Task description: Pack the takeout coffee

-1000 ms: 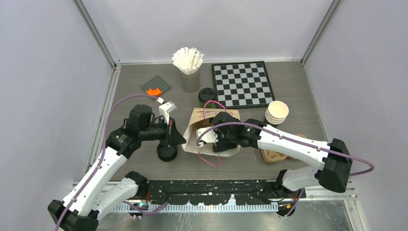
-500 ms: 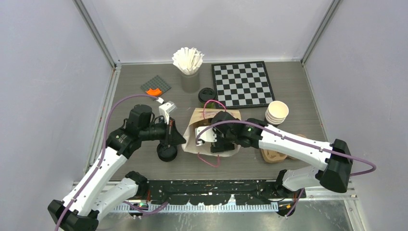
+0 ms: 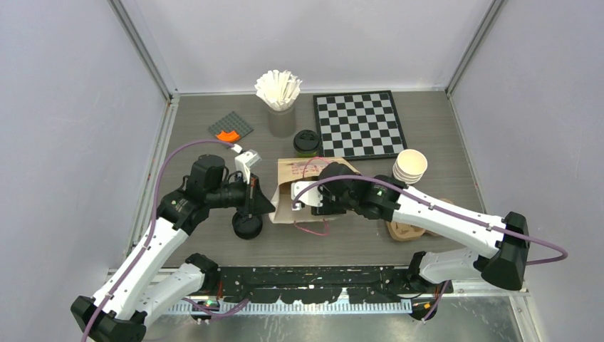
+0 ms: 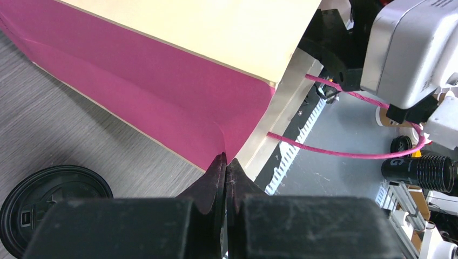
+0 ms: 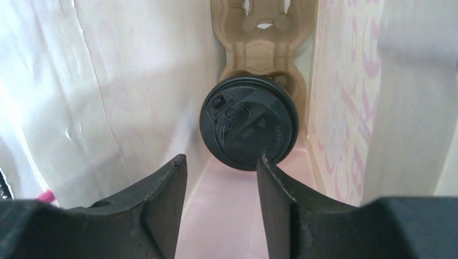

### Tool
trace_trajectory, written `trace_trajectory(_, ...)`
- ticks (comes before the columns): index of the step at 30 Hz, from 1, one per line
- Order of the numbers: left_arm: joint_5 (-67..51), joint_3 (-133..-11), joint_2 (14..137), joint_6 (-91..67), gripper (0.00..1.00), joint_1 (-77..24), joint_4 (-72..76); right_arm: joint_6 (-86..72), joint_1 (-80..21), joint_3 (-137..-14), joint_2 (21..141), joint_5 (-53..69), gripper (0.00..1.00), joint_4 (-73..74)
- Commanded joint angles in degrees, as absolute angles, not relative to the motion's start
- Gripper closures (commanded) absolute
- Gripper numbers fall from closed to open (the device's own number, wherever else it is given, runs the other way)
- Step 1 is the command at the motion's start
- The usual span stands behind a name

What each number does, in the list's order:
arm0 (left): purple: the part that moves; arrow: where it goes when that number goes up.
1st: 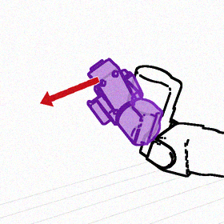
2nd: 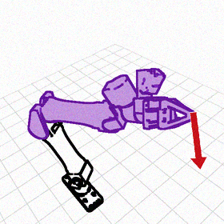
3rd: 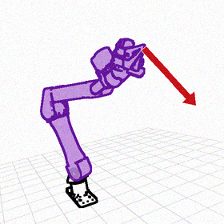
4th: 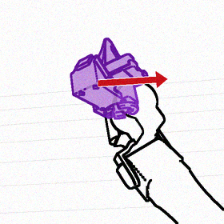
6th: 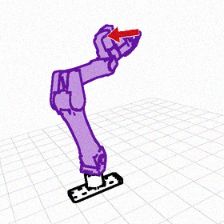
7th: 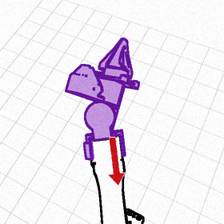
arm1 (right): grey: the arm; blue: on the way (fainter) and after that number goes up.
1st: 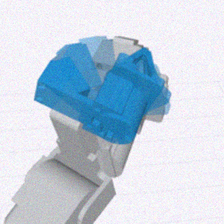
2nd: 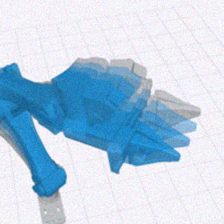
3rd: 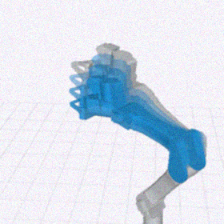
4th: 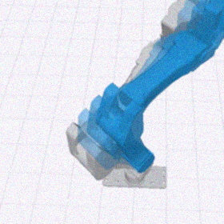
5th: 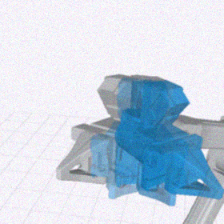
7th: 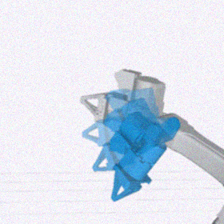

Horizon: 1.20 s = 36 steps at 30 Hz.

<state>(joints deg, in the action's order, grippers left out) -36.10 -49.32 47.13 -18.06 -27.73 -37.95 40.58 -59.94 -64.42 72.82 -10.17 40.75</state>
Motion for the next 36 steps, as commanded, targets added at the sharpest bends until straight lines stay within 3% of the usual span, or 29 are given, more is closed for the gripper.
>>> trace_trajectory(1, -37.7, -49.7, 46.8, -19.0, 1.0, -27.8, -36.0, 39.8, -60.0, -62.9, 70.5, -12.1, 0.48, 38.4)
trace_trajectory(6, -38.3, -49.6, 47.0, -19.4, 1.0, -27.8, -35.5, 41.0, -60.1, -59.8, 70.8, -13.2, 0.64, 32.4)
trace_trajectory(9, -38.5, -49.5, 46.9, -19.6, 1.0, -27.8, -35.5, 41.6, -60.0, -58.0, 71.4, -13.4, 0.67, 28.0)
trace_trajectory(36, -41.1, -48.4, 46.3, -21.3, 1.0, -27.8, -33.4, 42.8, -56.2, -51.6, 76.0, -14.8, 0.75, 11.8)
